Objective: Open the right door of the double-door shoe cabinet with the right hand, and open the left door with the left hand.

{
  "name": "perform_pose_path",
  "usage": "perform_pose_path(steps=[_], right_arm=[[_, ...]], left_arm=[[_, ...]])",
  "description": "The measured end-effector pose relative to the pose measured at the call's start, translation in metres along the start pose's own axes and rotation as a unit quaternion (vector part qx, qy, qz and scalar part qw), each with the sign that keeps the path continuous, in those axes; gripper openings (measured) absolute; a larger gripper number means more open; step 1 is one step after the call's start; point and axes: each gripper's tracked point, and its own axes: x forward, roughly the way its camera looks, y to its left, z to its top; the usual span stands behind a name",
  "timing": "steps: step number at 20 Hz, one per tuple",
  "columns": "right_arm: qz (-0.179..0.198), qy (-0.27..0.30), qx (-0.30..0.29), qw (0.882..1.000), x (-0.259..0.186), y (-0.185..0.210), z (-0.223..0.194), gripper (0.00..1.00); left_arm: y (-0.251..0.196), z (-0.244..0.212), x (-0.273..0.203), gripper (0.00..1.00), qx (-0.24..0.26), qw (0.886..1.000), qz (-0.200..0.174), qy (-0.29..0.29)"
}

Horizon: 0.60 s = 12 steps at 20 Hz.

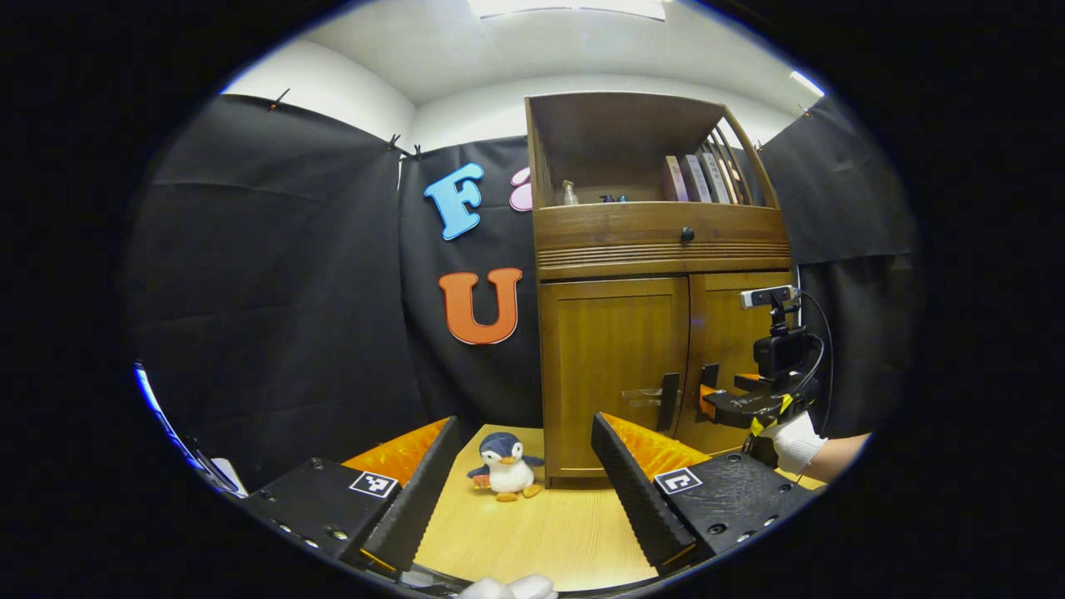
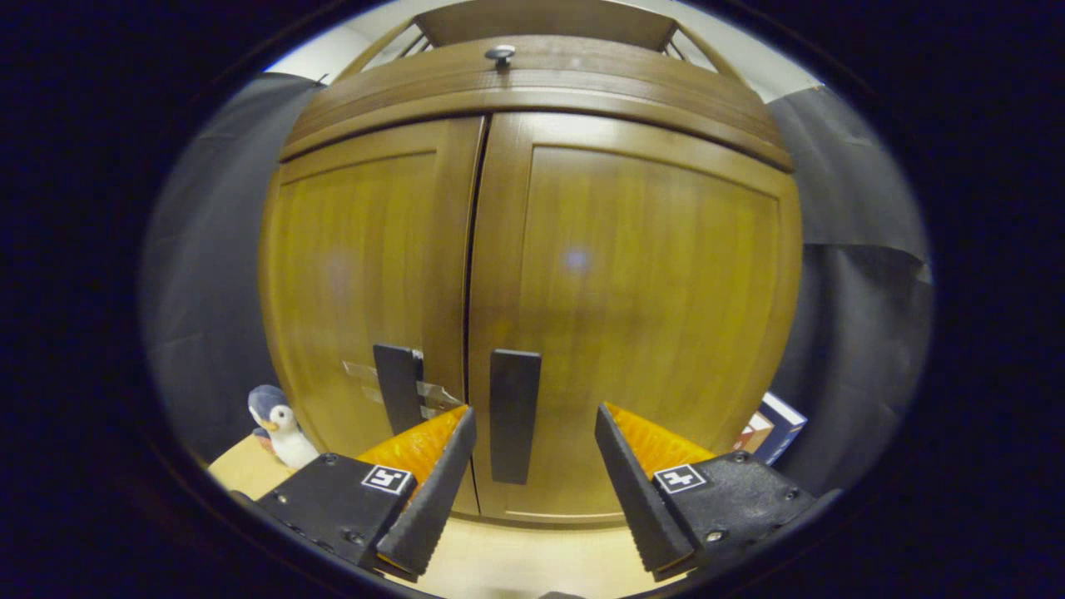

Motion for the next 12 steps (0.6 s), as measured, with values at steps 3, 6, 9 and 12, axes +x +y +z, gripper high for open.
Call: perform_pose_path(steps=[3,6,9,12], right_arm=[[0.004,0.009,0.005,1.000,0.017,0.004,-0.003,0.79],[0.007,0.023,0.015,1.000,0.030,0.006,-0.006,0.65],[0.015,0.032,0.027,0.999,0.032,0.006,-0.010,0.50],[0.015,0.033,0.033,0.999,0.034,0.008,-0.010,0.39]], left_arm=[[0.008,-0.002,0.001,0.96,0.003,1.000,0.010,0.003],[0.017,-0.004,0.003,0.96,0.001,1.000,0.023,0.006],[0.022,-0.004,0.003,0.96,-0.001,1.000,0.029,0.009],[0.024,-0.004,0.004,0.96,0.001,0.999,0.033,0.008]])
